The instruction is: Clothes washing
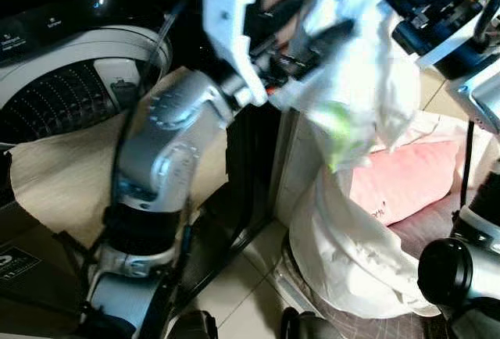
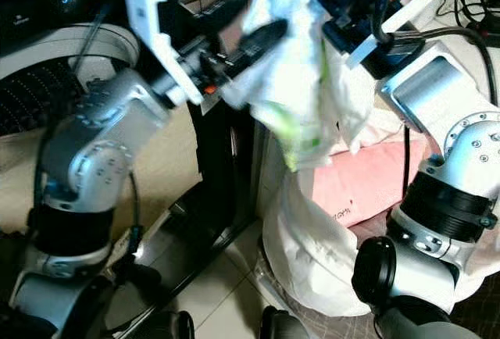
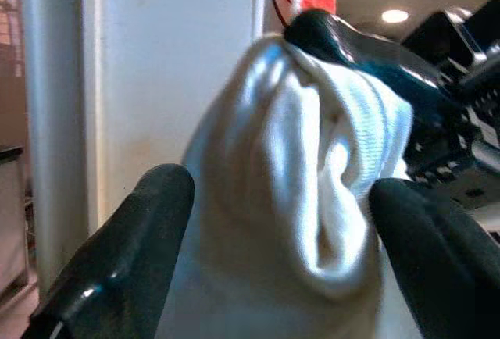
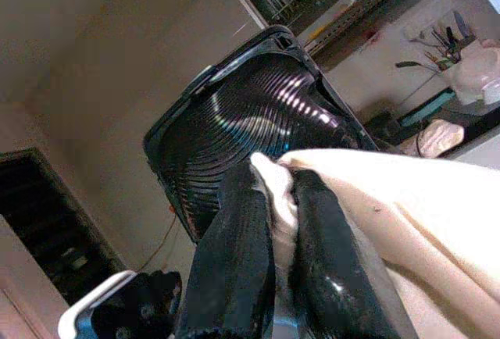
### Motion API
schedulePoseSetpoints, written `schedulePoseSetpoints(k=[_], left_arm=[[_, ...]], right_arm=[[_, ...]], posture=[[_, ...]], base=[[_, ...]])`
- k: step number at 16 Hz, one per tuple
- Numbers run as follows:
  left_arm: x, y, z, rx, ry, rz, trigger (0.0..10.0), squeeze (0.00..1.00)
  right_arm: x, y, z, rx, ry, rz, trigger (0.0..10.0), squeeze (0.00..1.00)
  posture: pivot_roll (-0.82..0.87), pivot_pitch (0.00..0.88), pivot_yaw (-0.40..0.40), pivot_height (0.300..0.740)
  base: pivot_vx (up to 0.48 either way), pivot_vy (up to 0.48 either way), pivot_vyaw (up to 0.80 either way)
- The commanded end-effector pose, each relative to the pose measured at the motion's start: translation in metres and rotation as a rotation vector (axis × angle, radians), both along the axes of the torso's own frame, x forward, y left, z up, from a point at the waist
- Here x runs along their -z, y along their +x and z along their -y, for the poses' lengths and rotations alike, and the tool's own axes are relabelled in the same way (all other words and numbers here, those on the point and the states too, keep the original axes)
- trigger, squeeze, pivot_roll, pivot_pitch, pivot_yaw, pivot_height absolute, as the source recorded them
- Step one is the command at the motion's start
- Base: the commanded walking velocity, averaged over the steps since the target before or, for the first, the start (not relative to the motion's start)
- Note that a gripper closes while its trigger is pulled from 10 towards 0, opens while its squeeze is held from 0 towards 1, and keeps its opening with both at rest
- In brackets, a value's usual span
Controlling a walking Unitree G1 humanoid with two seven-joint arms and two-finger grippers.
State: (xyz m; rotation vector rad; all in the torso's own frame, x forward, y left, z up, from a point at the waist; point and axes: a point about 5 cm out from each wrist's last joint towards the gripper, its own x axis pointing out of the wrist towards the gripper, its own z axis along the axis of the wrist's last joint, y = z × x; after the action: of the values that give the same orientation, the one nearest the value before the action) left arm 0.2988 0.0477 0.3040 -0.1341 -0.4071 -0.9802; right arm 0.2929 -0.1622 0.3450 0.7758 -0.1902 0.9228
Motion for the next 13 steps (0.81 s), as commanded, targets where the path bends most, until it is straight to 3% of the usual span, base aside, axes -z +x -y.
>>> schedulePoseSetpoints(k=[1, 3, 5, 6, 7, 13], left_arm=[[0.005, -0.003, 0.006, 0.006, 0.064, 0.027, 10.0, 0.0], [0.014, 0.004, 0.007, -0.091, 0.141, 0.058, 10.0, 0.0], [0.012, 0.006, 0.005, -0.113, 0.119, 0.061, 10.0, 0.0], [0.009, 0.008, 0.003, -0.121, 0.093, 0.054, 4.5, 0.0], [0.008, 0.009, 0.002, -0.124, 0.083, 0.053, 0.0, 0.0], [0.006, 0.01, -0.004, -0.129, 0.049, 0.063, 0.0, 0.0]], right_arm=[[-0.005, -0.006, -0.004, -0.027, 0.0, 0.02, 0.0, 0.0], [-0.005, -0.008, -0.005, -0.03, 0.01, 0.013, 0.0, 0.0], [-0.006, -0.009, -0.006, -0.029, 0.011, 0.011, 0.0, 0.0], [-0.006, -0.01, -0.006, -0.027, 0.01, 0.01, 0.0, 0.0], [-0.006, -0.01, -0.006, -0.026, 0.01, 0.008, 0.0, 0.0], [-0.006, -0.013, -0.008, -0.026, 0.002, -0.001, 0.0, 0.0]], posture=[[-0.08, 0.069, -0.012, 0.74], [-0.08, 0.067, -0.009, 0.74], [-0.08, 0.064, -0.009, 0.74], [-0.08, 0.063, -0.009, 0.74], [-0.08, 0.061, -0.008, 0.74], [-0.08, 0.05, -0.008, 0.74]], base=[[0.0, 0.0, 0.0], [0.0, 0.0, 0.0], [0.0, 0.0, 0.0], [0.0, 0.0, 0.0], [0.0, 0.0, 0.0], [0.0, 0.0, 0.0]])
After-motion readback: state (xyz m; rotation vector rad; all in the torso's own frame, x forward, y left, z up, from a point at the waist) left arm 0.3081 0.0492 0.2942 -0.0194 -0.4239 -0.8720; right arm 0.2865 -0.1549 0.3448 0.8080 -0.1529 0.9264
